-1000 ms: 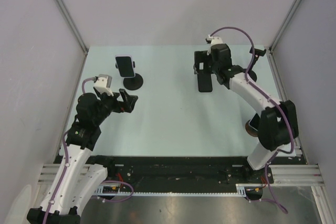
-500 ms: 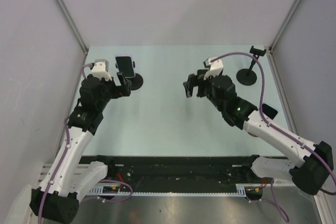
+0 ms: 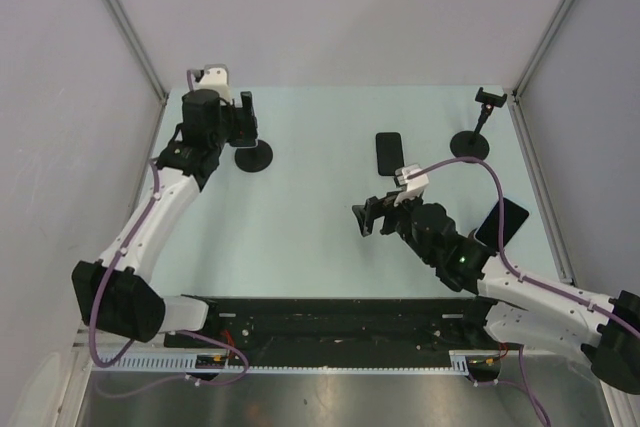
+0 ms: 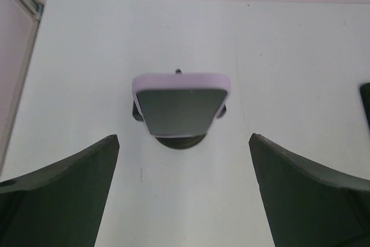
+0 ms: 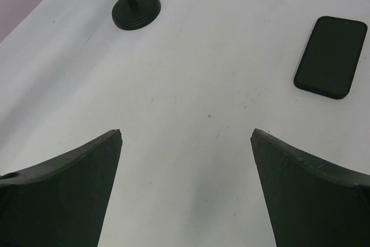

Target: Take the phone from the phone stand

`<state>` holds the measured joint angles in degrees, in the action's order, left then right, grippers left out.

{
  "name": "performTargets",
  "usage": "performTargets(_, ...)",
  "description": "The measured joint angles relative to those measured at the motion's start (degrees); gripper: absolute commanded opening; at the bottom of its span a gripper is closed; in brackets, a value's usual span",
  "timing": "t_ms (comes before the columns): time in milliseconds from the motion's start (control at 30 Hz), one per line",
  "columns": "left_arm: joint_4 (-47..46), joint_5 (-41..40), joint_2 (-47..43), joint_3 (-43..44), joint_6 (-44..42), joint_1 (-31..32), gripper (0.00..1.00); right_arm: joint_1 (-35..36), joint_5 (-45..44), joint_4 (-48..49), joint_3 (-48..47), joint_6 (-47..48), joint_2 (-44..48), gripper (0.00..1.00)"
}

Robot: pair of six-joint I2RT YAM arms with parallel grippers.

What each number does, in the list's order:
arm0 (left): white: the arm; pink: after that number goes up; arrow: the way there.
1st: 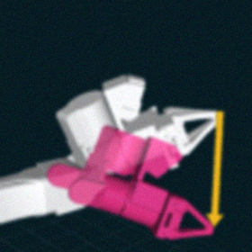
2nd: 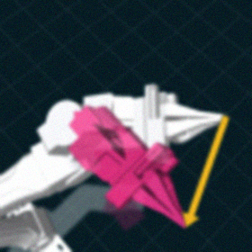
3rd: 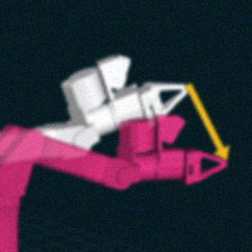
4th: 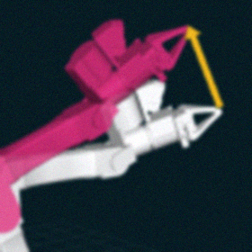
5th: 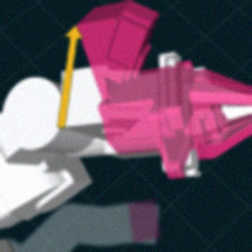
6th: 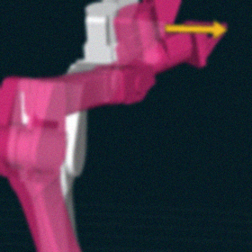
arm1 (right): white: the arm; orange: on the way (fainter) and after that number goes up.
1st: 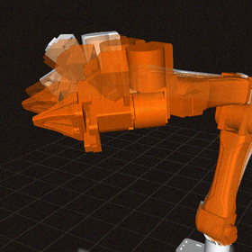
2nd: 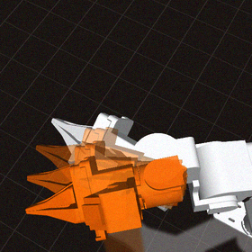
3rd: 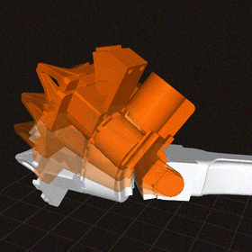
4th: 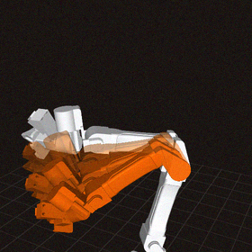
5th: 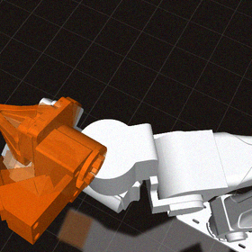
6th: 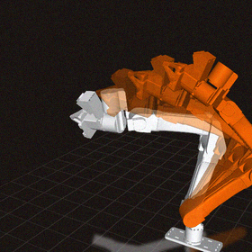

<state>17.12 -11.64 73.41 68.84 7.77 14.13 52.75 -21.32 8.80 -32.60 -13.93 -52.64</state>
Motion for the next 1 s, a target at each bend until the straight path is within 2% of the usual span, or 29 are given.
performTargets(267, -0.98, -5.57, 9.9, 7.96, -5.07, 0.0, 1.0, -0.17, -0.31, 3.15, 2.86, 0.0, 2.43, 1.0)
performTargets(567, -2.08, -3.54, 16.68, 10.38, -6.27, -0.96, 0.99, -1.42, 1.18, 4.79, 3.34, -0.42, 1.42, 1.0)
performTargets(667, -2.1, -2.69, 17.4, 10.36, -6.29, -1.38, 0.9, -1.84, 1.75, 4.94, 3.34, -0.61, 0.83, 1.0)
performTargets(767, -2.32, -1.16, 17.46, 10.36, -6.36, -1.66, 0.71, -2.25, 2.38, 5.25, 3.34, -0.68, 0.2, 1.0)
performTargets(800, -2.56, -0.5, 17.46, 10.36, -6.32, -1.7, 0.58, -2.32, 2.58, 5.27, 3.34, -0.68, 0.07, 1.0)
performTargets(900, -2.73, 1.33, 17.18, 10.16, -6.82, -1.84, 0.35, -2.45, 2.84, 5.29, 3.37, -0.83, -0.22, 1.0)
performTargets(967, -2.84, 2.1, 16.17, 9.33, -6.97, -1.64, 0.29, -2.62, 3.06, 5.29, 3.37, -0.85, -0.33, 1.0)
performTargets(1000, -2.82, 2.45, 15.5, 8.74, -7.06, -1.42, 0.23, -2.64, 3.21, 5.29, 3.37, -0.85, -0.33, 1.0)
